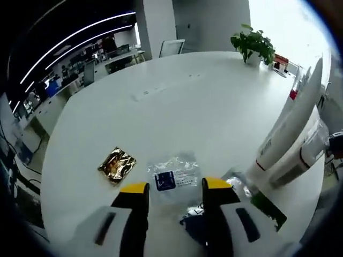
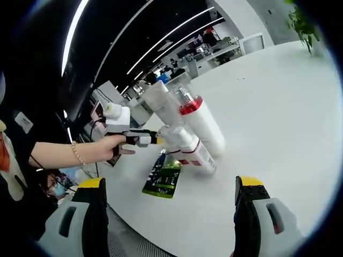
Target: Arrange the skincare products in the storage area until every visible bottle or jar stands upright without overlapping.
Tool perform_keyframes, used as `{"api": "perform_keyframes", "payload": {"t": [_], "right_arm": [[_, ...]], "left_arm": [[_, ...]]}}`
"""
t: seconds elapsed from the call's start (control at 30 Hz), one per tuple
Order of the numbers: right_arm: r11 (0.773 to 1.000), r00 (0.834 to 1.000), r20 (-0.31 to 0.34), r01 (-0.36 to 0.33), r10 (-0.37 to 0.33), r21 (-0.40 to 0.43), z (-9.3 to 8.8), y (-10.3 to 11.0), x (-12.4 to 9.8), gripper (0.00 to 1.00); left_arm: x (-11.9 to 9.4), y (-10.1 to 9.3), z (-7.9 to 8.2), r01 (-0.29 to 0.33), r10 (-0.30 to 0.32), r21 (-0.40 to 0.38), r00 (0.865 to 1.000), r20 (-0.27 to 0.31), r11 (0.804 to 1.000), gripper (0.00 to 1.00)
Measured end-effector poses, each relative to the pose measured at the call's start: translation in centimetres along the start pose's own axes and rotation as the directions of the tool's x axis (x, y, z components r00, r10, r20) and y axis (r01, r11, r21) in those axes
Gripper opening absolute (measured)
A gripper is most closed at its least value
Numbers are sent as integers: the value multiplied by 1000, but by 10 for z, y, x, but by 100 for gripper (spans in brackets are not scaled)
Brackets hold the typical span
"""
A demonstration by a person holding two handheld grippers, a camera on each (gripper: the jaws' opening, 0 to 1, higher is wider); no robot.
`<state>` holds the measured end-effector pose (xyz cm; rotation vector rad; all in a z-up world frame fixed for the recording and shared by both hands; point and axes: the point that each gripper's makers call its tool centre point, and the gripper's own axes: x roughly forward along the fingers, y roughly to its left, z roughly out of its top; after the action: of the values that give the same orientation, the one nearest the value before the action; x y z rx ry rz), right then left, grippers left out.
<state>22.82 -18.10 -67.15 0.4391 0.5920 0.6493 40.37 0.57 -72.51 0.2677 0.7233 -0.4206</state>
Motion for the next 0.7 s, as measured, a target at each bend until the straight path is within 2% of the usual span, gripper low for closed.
{"api": "perform_keyframes", "payload": {"t": [0.3, 0.43, 0.7], "right_arm": [[999, 999, -1, -38, 38, -13, -2, 18, 3, 100], [998, 998, -9, -58, 58, -17, -2, 27, 3, 96], [995, 995, -22, -94, 93, -37, -7, 48, 2, 96]], "left_arm": [[-37, -9, 4, 13, -15, 30, 997, 74, 999, 36], [-51, -11, 2, 25, -27, 21, 995, 101, 999, 36], [-84, -16, 8, 44, -49, 37, 984, 171, 998, 36]]}}
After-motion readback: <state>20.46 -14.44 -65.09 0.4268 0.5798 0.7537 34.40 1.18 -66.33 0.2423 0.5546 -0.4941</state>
